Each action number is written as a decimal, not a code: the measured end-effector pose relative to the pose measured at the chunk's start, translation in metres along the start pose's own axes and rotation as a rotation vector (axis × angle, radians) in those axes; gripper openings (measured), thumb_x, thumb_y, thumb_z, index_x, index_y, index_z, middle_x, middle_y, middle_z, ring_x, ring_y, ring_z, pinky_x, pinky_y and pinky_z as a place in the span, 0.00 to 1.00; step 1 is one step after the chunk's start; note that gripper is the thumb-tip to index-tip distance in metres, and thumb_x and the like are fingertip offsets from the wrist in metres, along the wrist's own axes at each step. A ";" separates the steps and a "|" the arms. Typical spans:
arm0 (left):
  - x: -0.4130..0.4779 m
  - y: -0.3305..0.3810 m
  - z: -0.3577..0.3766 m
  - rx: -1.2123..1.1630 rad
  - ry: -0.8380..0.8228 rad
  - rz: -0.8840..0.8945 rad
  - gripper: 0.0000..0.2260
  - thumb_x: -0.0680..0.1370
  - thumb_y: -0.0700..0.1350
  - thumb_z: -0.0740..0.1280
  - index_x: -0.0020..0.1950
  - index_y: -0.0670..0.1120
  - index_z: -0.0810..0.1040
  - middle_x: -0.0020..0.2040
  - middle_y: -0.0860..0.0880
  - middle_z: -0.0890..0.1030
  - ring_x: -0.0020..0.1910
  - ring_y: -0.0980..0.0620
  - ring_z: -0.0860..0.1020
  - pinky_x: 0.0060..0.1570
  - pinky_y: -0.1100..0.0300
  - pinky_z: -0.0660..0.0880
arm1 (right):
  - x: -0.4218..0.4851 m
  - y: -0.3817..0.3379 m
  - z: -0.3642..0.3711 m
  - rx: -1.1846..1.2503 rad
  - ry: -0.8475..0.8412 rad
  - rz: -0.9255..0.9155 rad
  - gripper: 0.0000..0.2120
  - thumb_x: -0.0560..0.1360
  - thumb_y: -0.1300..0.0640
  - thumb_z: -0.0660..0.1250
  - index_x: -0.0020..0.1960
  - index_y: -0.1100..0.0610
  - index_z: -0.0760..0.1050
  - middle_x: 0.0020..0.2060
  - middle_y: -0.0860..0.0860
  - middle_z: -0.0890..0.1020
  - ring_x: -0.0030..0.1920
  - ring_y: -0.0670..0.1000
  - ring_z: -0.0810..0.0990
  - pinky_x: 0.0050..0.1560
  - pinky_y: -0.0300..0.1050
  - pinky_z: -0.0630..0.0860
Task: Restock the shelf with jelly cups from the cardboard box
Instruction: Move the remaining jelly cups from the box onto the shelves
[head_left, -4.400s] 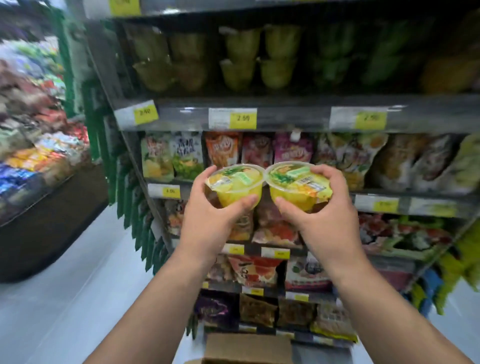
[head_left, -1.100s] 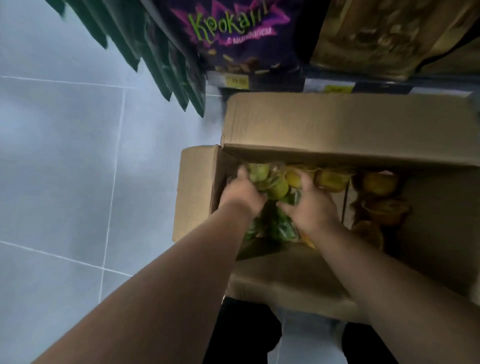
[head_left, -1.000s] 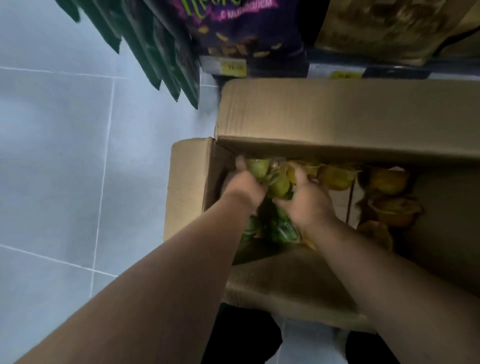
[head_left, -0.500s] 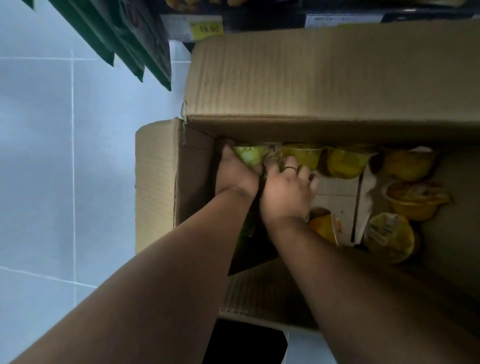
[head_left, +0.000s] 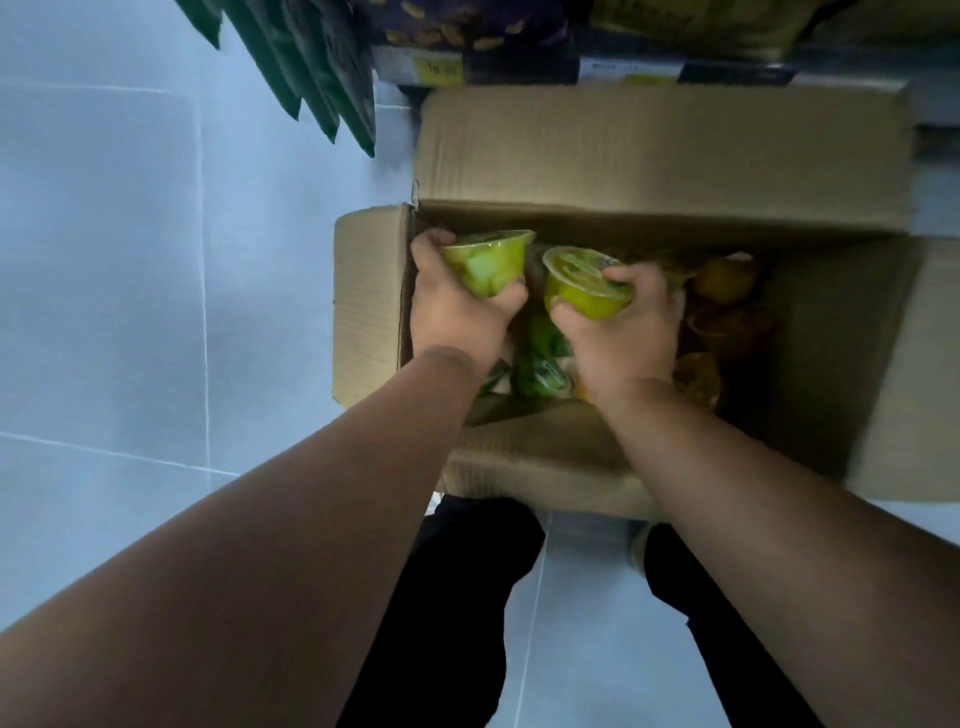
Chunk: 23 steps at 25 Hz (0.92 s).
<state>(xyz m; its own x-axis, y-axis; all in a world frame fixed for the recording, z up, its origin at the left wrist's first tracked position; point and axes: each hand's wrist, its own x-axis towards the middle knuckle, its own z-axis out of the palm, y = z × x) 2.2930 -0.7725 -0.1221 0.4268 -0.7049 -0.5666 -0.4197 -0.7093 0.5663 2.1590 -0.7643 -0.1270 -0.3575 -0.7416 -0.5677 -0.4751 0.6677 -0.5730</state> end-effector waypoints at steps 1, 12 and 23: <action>-0.015 0.016 -0.014 -0.021 -0.004 0.015 0.29 0.68 0.50 0.75 0.63 0.51 0.63 0.56 0.49 0.78 0.52 0.51 0.78 0.54 0.58 0.74 | -0.013 -0.014 -0.019 0.094 0.014 0.023 0.27 0.60 0.45 0.75 0.57 0.48 0.74 0.60 0.53 0.73 0.54 0.47 0.73 0.55 0.31 0.65; -0.194 0.265 -0.221 -0.302 -0.001 0.303 0.36 0.68 0.46 0.77 0.72 0.50 0.62 0.53 0.59 0.78 0.51 0.58 0.80 0.57 0.62 0.75 | -0.170 -0.267 -0.278 0.288 0.011 -0.271 0.24 0.60 0.40 0.74 0.53 0.37 0.70 0.50 0.45 0.80 0.49 0.46 0.80 0.53 0.49 0.79; -0.421 0.510 -0.404 -0.526 0.122 0.844 0.37 0.66 0.57 0.76 0.70 0.62 0.62 0.62 0.51 0.78 0.58 0.54 0.80 0.59 0.48 0.77 | -0.337 -0.464 -0.567 0.585 0.076 -0.811 0.20 0.67 0.55 0.78 0.53 0.43 0.73 0.42 0.42 0.80 0.37 0.36 0.79 0.35 0.33 0.75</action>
<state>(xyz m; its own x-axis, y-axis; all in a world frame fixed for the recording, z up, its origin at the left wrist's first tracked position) 2.2230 -0.8357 0.6474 0.2442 -0.9506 0.1915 -0.2279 0.1357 0.9642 2.0442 -0.8617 0.6653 -0.1605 -0.9754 0.1512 -0.1355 -0.1299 -0.9822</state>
